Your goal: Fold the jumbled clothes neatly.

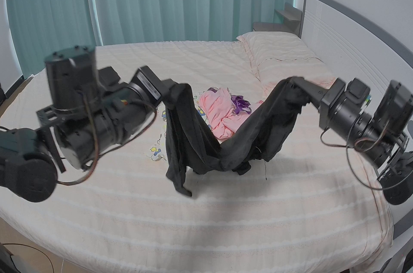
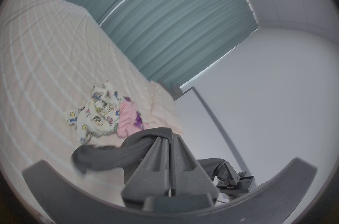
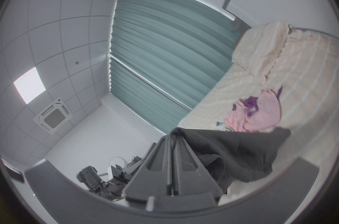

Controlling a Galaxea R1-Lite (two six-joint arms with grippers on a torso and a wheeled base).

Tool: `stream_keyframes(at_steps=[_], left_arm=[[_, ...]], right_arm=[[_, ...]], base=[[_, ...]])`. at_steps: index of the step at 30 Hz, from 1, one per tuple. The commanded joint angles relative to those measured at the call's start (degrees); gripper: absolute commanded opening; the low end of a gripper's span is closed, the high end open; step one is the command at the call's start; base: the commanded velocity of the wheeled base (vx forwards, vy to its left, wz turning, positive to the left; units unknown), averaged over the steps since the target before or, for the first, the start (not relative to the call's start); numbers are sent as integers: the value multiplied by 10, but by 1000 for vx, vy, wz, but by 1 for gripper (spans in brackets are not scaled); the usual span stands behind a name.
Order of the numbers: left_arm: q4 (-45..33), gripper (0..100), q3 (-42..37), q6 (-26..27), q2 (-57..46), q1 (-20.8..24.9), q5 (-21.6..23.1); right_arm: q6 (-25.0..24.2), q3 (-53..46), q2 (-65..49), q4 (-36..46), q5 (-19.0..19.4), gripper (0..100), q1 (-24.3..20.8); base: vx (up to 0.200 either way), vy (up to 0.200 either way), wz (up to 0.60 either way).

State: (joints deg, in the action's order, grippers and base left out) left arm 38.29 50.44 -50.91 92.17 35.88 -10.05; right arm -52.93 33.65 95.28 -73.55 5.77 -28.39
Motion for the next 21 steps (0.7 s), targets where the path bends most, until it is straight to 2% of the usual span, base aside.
stream_keyframes(at_steps=[1, 9, 17, 21], left_arm=[[-8, 0, -11, 5, -110, -21, 13], [2, 0, -105, 4, -77, -20, 20], [32, 0, -168, -7, -49, -12, 22], [34, 0, -192, -16, -50, -12, 29]], right_arm=[[5, 50, -107, 49, 16, 0, 13], [-8, -5, 13, 2, 10, 0, 8], [-31, -75, 38, -26, 14, 0, -4], [-36, -74, 72, -27, 8, 0, -6]], base=[[0, 0, 0], [0, 0, 0], [0, 0, 0], [0, 0, 0]])
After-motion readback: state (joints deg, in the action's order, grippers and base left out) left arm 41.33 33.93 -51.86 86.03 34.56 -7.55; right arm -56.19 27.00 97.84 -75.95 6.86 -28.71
